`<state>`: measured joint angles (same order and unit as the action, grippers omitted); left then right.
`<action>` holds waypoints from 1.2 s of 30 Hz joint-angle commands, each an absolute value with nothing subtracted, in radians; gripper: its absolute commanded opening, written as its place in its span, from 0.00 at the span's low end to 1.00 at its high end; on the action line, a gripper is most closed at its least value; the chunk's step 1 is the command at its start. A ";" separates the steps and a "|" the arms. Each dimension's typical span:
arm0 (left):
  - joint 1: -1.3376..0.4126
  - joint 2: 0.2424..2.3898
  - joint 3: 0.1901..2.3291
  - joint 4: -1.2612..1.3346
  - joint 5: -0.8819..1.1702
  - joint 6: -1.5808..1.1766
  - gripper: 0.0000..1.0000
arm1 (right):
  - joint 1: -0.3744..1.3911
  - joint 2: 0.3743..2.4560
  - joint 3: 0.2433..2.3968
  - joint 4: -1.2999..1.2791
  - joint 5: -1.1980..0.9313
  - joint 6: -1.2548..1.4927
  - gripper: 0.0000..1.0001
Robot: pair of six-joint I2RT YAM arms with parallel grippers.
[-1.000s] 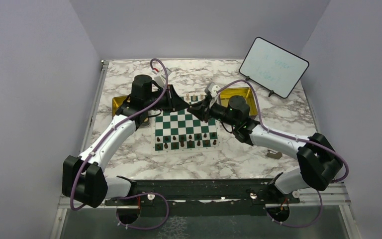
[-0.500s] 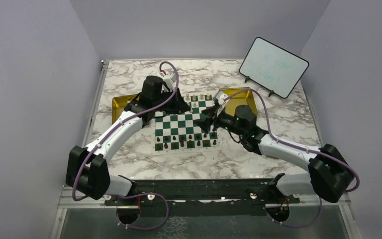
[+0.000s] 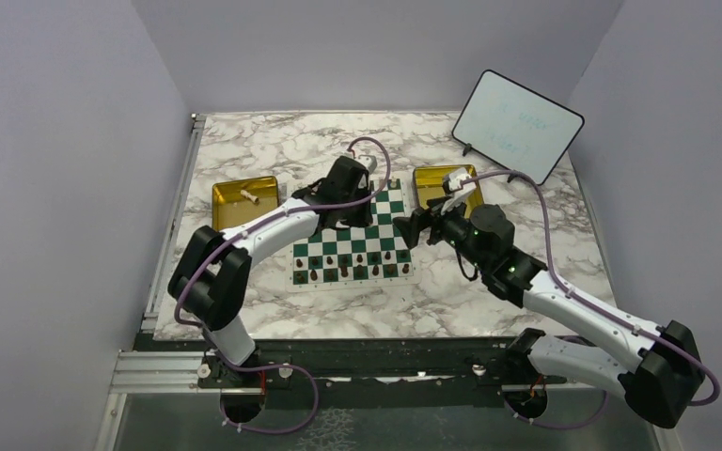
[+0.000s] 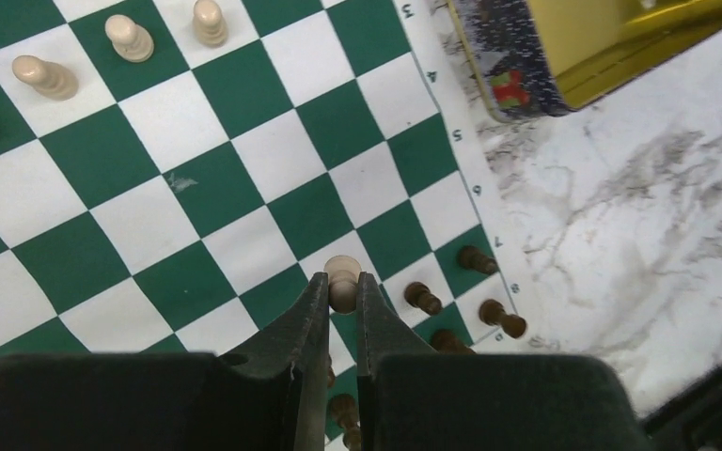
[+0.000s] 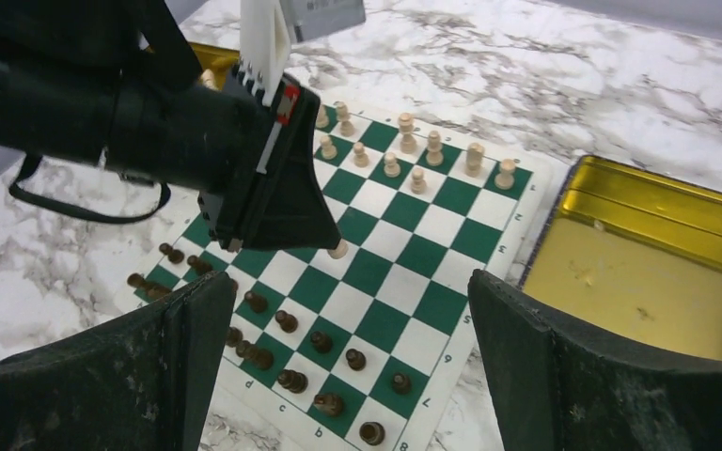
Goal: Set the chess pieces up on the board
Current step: Place the chess piece on the chessboard.
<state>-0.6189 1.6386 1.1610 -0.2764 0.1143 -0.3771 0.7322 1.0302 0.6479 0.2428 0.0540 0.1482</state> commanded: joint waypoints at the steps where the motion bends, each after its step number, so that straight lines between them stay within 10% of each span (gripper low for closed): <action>1: -0.653 1.710 1.207 -0.278 -0.072 -0.356 0.10 | 0.738 0.965 0.651 0.142 0.218 0.184 1.00; 24: -0.700 1.832 1.195 -0.216 -0.124 -0.343 0.27 | 0.738 0.974 0.679 0.063 0.290 0.197 0.99; 36: -0.591 1.696 1.237 -0.264 0.083 -0.418 0.40 | 0.738 1.062 0.712 0.050 0.188 0.249 0.82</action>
